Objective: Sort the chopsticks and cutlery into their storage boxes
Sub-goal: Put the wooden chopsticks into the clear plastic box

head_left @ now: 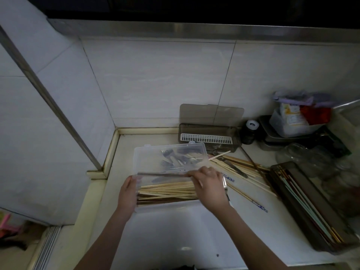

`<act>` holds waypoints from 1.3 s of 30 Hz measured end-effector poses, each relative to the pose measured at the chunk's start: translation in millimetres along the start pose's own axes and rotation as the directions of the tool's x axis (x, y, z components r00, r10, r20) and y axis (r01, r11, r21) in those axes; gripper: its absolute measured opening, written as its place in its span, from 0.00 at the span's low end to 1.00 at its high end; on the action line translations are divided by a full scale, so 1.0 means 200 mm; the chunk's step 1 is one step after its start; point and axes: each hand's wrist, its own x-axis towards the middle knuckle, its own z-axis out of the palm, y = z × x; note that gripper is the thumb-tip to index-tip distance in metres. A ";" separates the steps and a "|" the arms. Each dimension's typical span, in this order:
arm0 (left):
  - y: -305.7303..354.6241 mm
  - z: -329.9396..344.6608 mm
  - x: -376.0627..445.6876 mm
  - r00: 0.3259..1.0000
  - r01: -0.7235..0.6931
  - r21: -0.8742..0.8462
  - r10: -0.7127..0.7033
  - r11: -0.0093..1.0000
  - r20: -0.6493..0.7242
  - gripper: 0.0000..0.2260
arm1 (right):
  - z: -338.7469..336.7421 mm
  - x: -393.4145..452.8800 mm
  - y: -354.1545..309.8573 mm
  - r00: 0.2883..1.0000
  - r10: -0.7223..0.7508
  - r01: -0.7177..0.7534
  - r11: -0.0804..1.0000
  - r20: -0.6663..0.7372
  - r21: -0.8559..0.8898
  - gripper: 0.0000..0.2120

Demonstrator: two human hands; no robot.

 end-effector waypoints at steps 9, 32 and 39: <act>0.01 0.00 -0.01 1.000 -0.016 -0.004 0.016 1.000 -0.006 0.13 | 0.12 -0.03 0.00 0.929 -0.022 -0.084 0.959 0.371 0.269 0.20; 0.07 0.01 -0.05 1.000 -0.019 -0.035 0.020 0.999 0.004 0.11 | 0.10 0.05 0.02 0.889 0.181 -0.258 0.957 0.421 0.134 0.07; 0.09 0.02 -0.06 1.000 -0.017 -0.033 0.018 0.999 0.004 0.10 | 0.02 -0.01 0.14 0.947 0.313 -0.267 0.893 -0.075 0.361 0.08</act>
